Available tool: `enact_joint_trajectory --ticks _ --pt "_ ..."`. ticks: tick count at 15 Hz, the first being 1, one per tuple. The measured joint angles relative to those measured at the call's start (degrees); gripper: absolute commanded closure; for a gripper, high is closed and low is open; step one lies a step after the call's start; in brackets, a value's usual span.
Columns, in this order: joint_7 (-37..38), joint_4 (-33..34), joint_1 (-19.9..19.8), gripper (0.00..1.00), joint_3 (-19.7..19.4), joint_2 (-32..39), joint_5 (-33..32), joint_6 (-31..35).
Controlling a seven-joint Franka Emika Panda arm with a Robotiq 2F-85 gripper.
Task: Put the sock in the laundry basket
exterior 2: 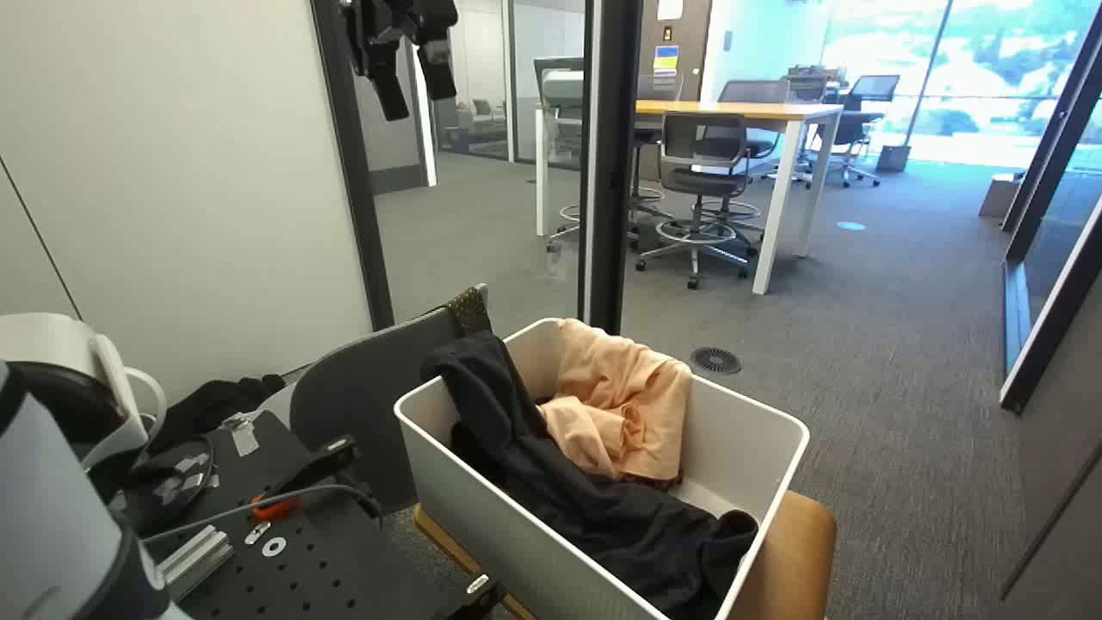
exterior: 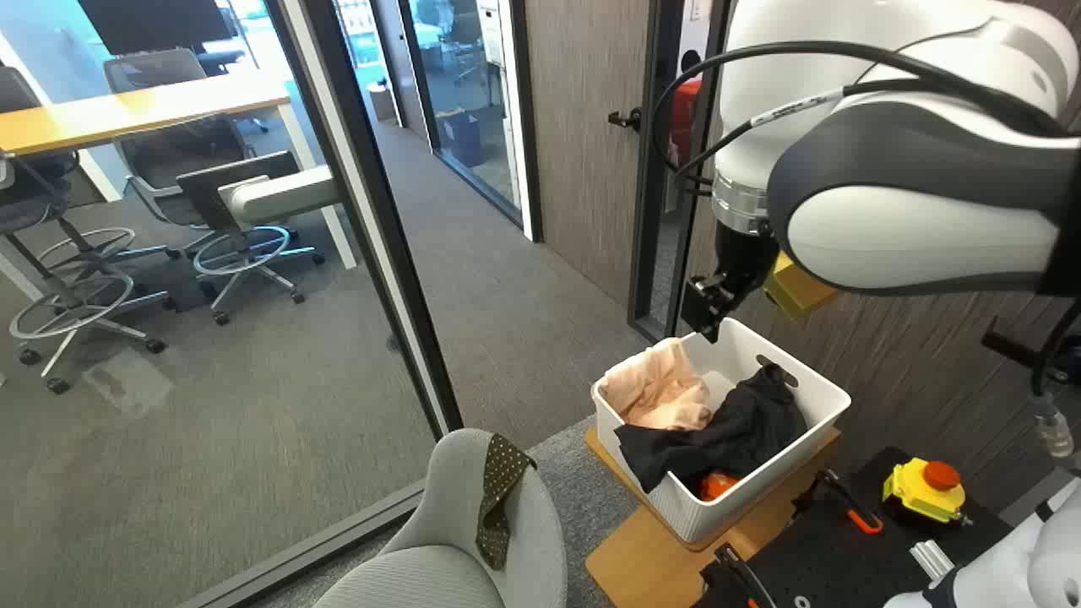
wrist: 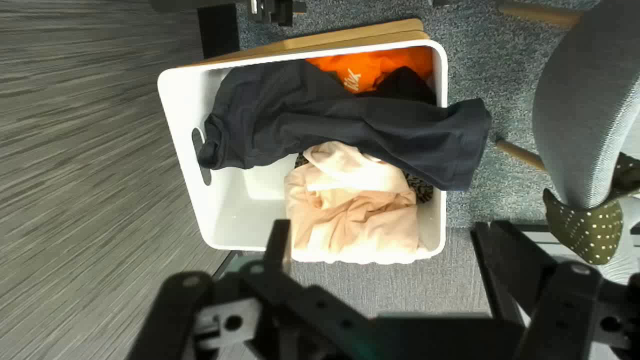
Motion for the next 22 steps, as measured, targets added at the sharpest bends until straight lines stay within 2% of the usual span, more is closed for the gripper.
enact_joint_trajectory --ticks 12,17,22 --pt "-0.9 0.2 0.5 0.00 -0.4 0.5 0.0 0.7" --pt "-8.1 0.8 4.5 0.00 -1.5 5.8 0.0 7.2" --pt "-17.1 4.0 9.1 0.00 -2.7 15.8 0.1 15.5"
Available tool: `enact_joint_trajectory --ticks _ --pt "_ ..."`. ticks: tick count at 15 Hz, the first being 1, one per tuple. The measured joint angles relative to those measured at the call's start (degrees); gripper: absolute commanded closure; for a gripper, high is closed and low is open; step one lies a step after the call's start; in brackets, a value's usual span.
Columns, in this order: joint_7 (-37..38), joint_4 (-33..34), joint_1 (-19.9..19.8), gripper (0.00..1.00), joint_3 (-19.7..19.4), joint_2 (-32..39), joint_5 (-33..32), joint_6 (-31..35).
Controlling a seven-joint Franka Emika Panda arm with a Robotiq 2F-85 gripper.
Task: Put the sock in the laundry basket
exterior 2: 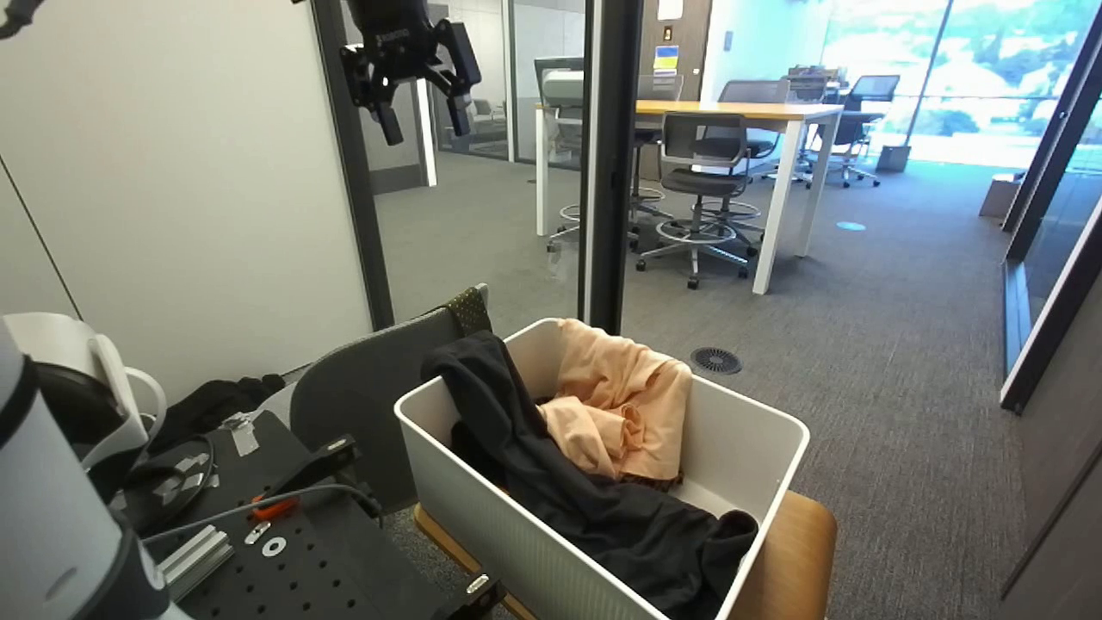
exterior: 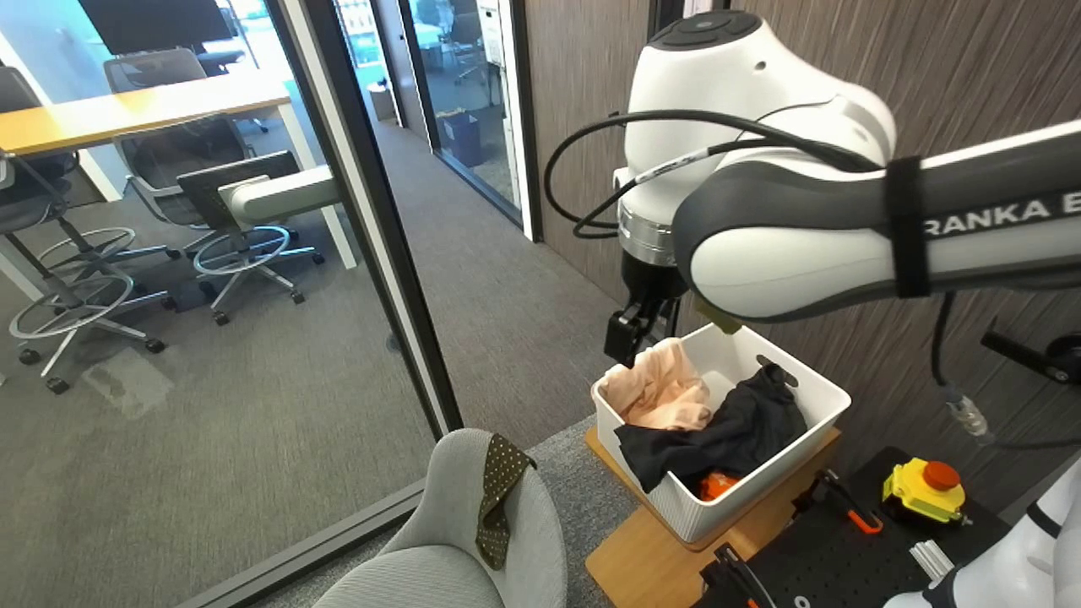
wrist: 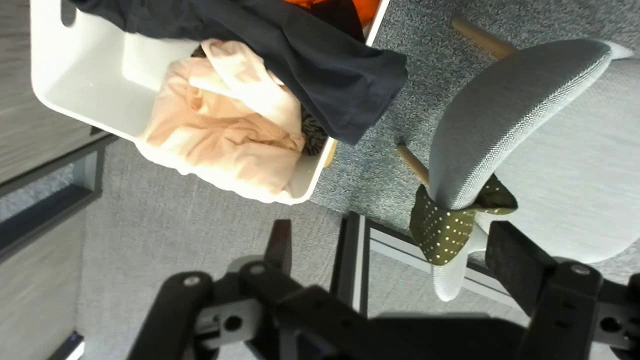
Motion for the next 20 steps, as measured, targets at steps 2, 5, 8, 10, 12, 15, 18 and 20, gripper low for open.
enact_joint_trajectory --ticks 2,5,8,10,12,15,18,20 --pt "-4.6 1.1 1.5 0.00 -1.2 4.9 0.3 3.7" --pt "-12.7 2.5 3.4 0.00 -2.8 12.2 1.7 7.8" --pt "-21.2 3.9 4.7 0.00 -3.4 18.9 2.7 10.1" --pt "-26.9 5.5 5.2 0.00 -3.4 23.0 3.0 10.5" --pt "-32.3 7.5 5.5 0.00 -3.0 26.7 3.1 10.5" --pt "-39.6 10.4 5.8 0.00 -1.5 31.1 3.0 10.5" --pt "-45.5 13.0 6.0 0.00 0.8 34.8 1.9 10.5" --pt "-49.0 14.6 6.3 0.00 2.2 37.4 0.5 10.5"
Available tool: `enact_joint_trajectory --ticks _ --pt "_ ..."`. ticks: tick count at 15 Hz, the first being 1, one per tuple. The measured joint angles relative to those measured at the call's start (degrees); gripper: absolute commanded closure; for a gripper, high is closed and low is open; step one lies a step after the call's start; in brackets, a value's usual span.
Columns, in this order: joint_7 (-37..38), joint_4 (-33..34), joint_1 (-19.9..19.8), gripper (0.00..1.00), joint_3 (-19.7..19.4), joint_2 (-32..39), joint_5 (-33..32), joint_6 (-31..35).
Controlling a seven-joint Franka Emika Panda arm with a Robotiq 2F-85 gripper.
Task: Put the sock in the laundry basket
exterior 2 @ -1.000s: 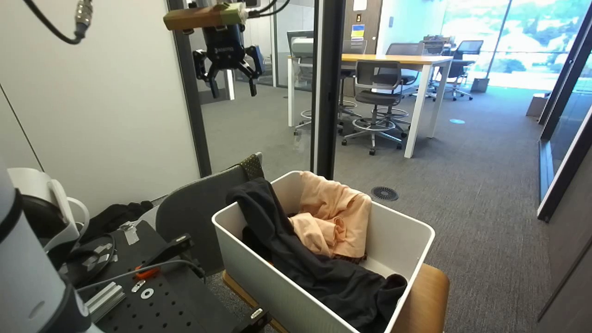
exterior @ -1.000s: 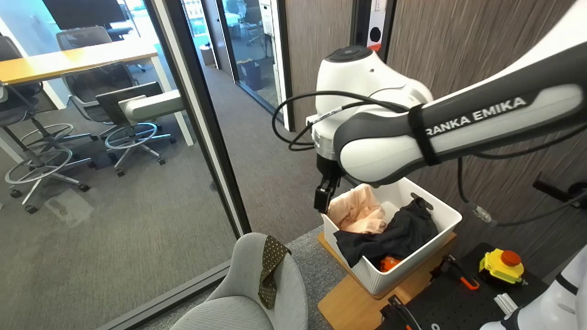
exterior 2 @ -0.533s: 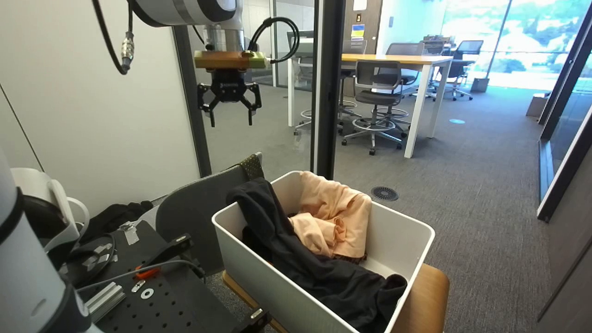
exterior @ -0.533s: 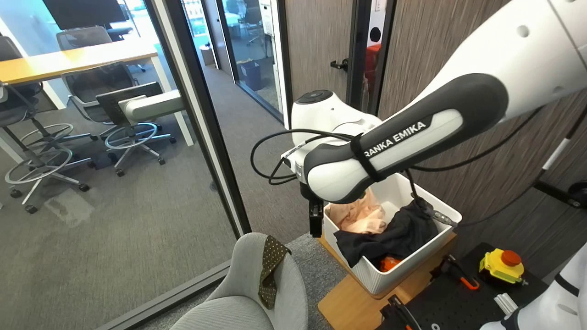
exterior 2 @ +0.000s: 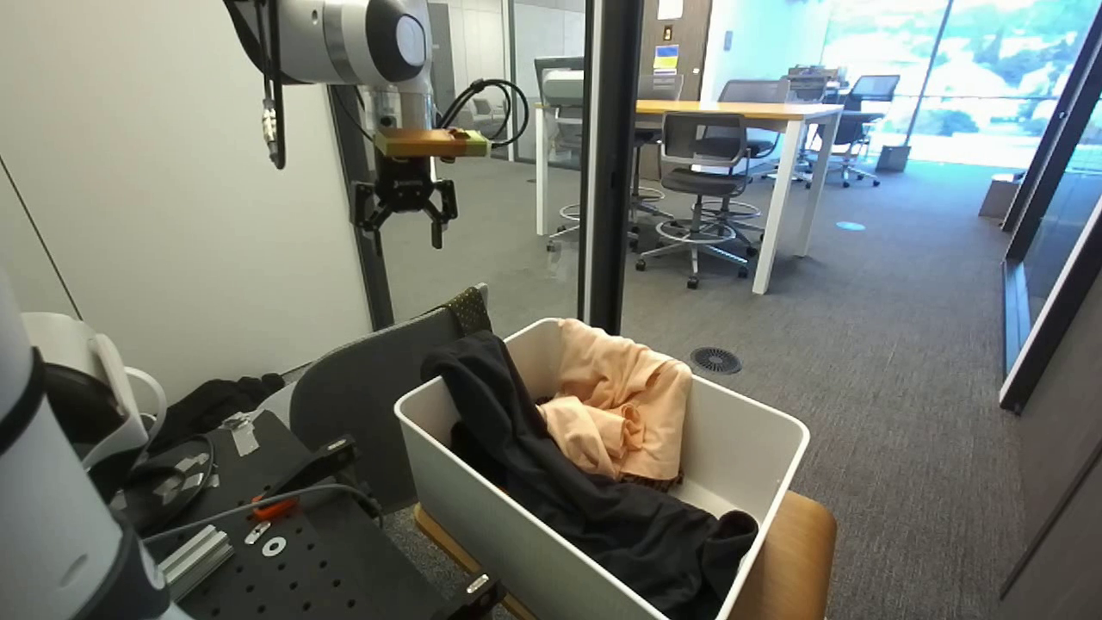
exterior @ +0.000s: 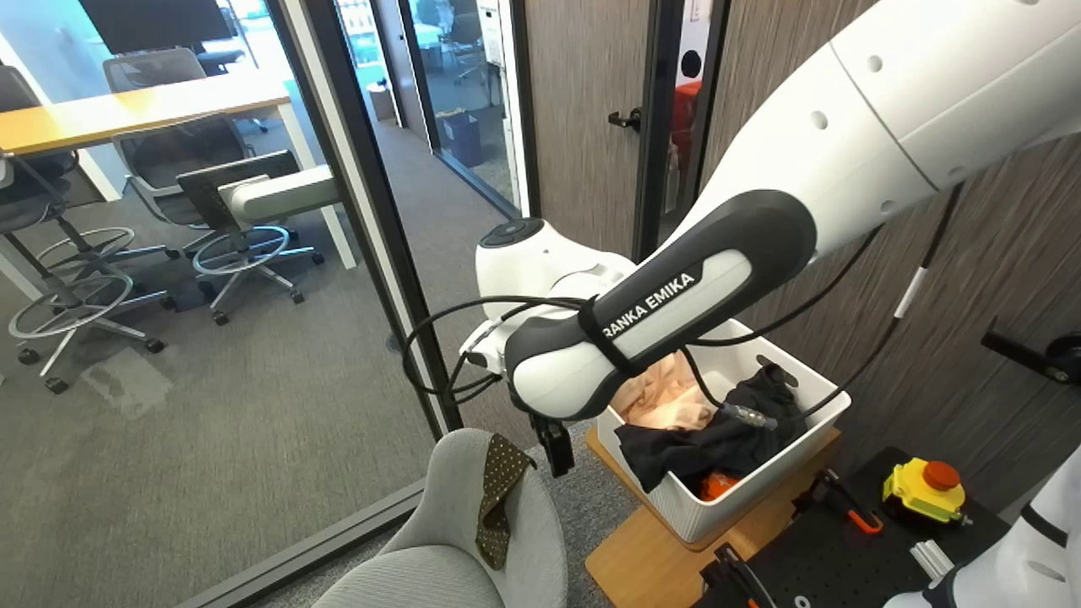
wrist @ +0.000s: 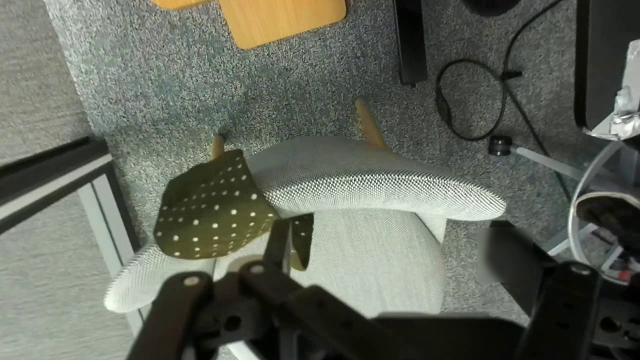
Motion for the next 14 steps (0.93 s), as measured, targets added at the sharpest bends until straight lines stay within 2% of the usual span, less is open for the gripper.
enact_joint_trajectory --ticks 6,9,14 --pt "-8.2 5.9 1.5 0.00 2.1 8.9 -8.2 0.0" --pt "-8.8 9.1 3.0 0.00 2.1 13.5 -12.6 0.0" --pt "-9.0 14.9 4.9 0.00 2.0 20.4 -15.7 0.0"
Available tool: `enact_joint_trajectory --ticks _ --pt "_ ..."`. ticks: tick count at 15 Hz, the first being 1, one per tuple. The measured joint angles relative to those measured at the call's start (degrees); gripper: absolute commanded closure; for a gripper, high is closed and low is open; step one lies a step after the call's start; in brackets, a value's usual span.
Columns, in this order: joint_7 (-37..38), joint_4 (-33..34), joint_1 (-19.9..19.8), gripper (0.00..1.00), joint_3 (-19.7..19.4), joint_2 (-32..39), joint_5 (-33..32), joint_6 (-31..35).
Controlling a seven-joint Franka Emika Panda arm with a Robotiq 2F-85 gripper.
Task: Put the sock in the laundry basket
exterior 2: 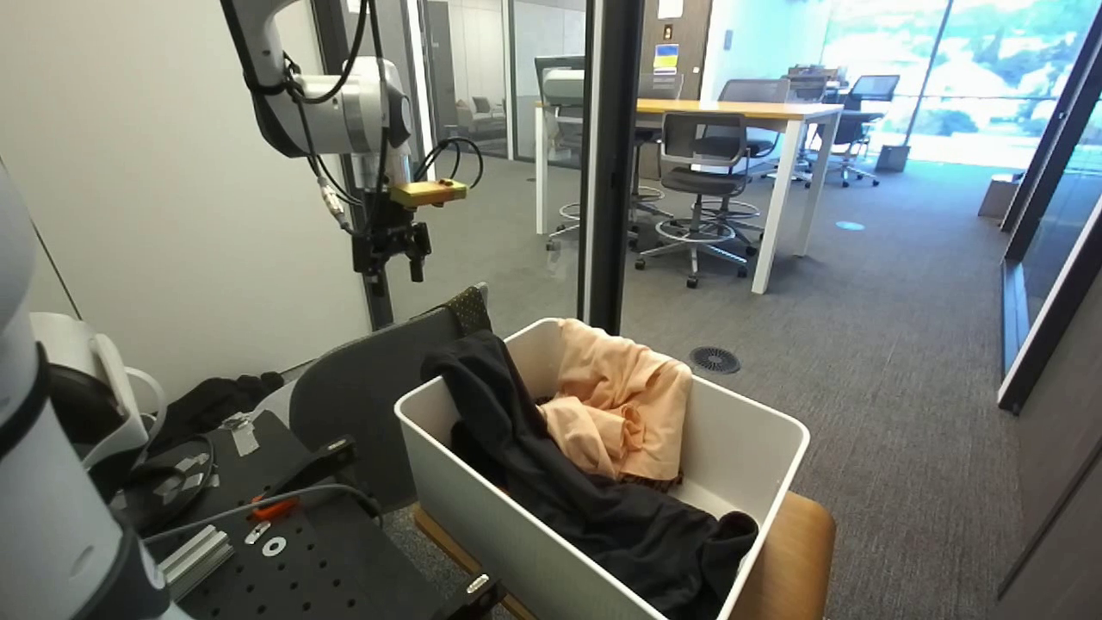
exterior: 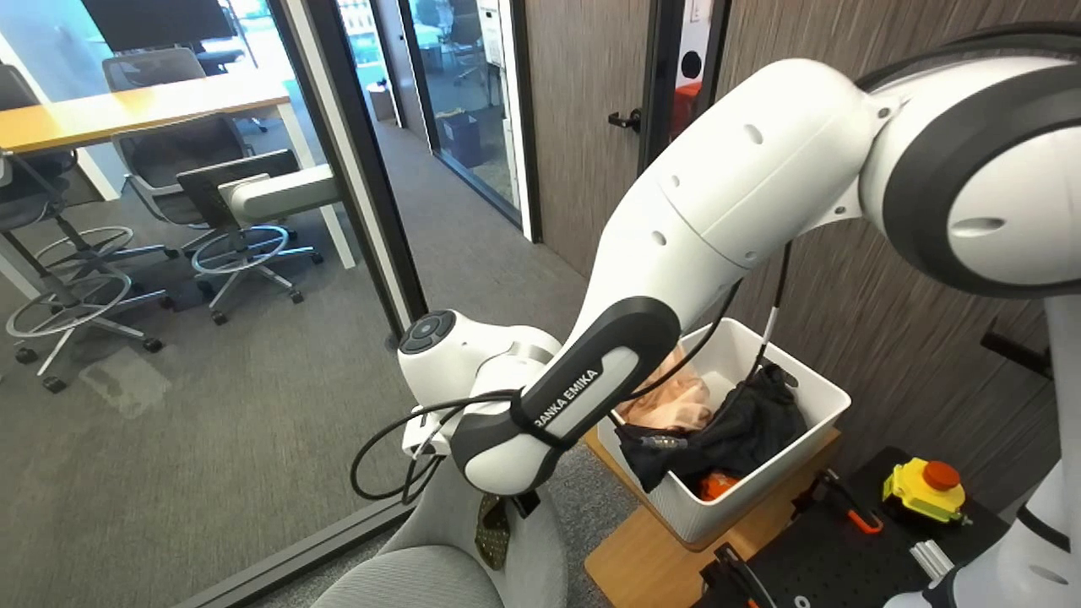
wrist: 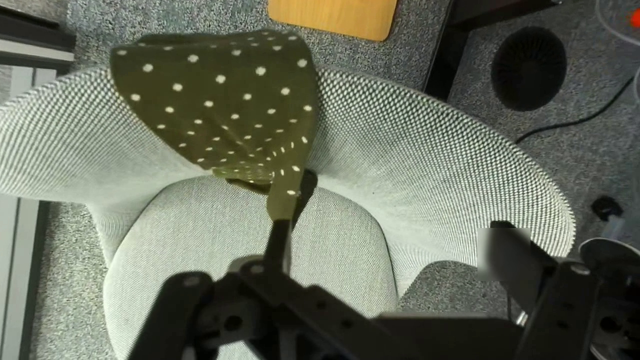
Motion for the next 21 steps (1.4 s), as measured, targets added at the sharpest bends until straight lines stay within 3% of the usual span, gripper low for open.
enact_joint_trajectory --ticks 7,21 --pt "0.4 5.3 1.6 0.00 -1.0 5.9 -2.8 0.3" --pt "9.4 8.5 6.5 0.00 -5.2 11.8 -13.3 2.1"
